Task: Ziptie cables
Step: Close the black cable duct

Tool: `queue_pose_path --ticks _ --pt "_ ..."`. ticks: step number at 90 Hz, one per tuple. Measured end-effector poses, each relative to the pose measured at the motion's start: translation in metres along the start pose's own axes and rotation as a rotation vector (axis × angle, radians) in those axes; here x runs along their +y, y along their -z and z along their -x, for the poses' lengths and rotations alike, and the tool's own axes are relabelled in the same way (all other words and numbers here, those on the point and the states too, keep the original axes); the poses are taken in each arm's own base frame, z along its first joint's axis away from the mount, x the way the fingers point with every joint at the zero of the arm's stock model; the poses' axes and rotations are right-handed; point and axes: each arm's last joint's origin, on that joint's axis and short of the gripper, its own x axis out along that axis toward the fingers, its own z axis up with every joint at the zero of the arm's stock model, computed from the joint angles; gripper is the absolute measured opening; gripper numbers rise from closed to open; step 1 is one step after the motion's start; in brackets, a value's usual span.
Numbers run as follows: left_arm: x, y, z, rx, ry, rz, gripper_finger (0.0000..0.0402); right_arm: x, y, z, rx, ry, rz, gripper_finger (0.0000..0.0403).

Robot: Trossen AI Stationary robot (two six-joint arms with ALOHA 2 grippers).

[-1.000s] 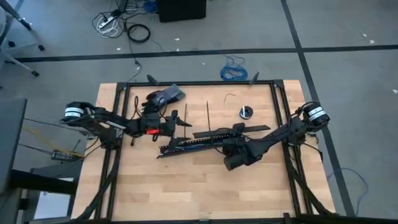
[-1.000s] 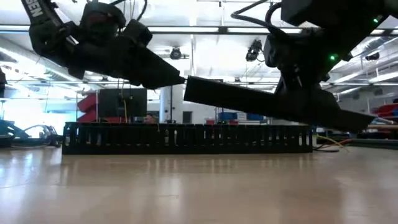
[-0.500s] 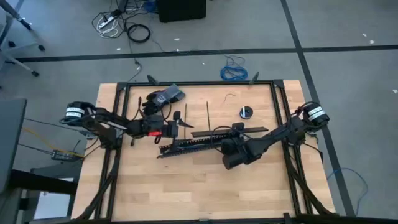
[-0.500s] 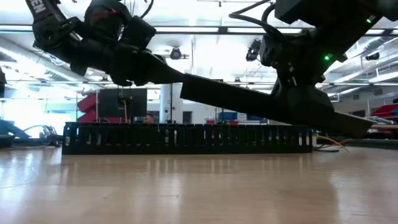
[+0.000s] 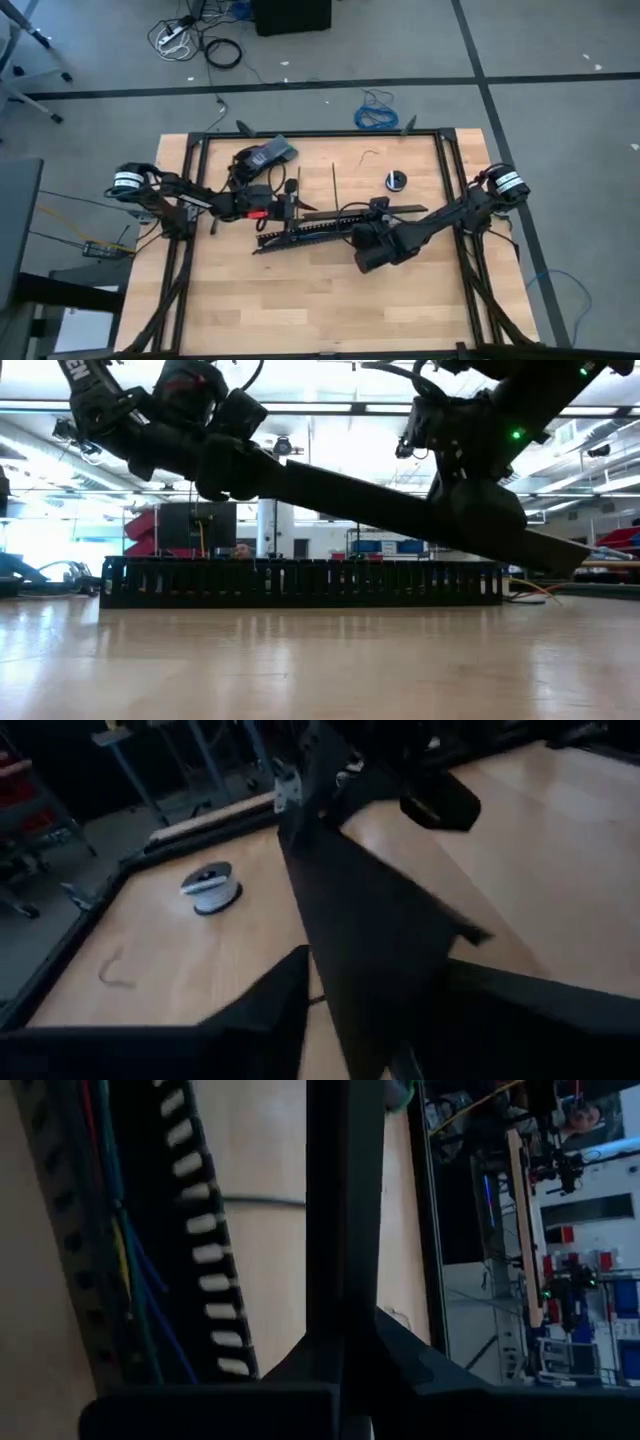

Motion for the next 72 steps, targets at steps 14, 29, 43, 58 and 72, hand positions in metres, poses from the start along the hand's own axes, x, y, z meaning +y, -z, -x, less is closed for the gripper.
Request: queue_pose_path --ticks 14,29,43,58,72 --pt "-0.003 -0.002 0.0 -0.019 0.027 -0.008 0.0009 0.0 0.002 0.001 0.011 -0.016 -0.019 0.0013" --pt "-0.007 -0.003 0.0 -0.013 0.005 -0.03 0.0002 0.002 -0.001 0.0 0.005 -0.077 -0.039 0.0047" --pt "-0.009 -0.007 0.0 -0.02 -0.042 -0.081 0.0001 -0.01 -0.021 0.006 -0.011 -0.137 -0.134 0.0102" --pt "-0.011 -0.01 0.0 -0.025 -0.087 -0.146 0.0 -0.034 -0.047 0.013 0.022 -0.295 -0.271 0.0162" --pt "-0.016 -0.016 -0.002 -0.025 -0.104 -0.302 0.0 -0.055 -0.059 0.014 0.109 -0.509 -0.36 0.0219"
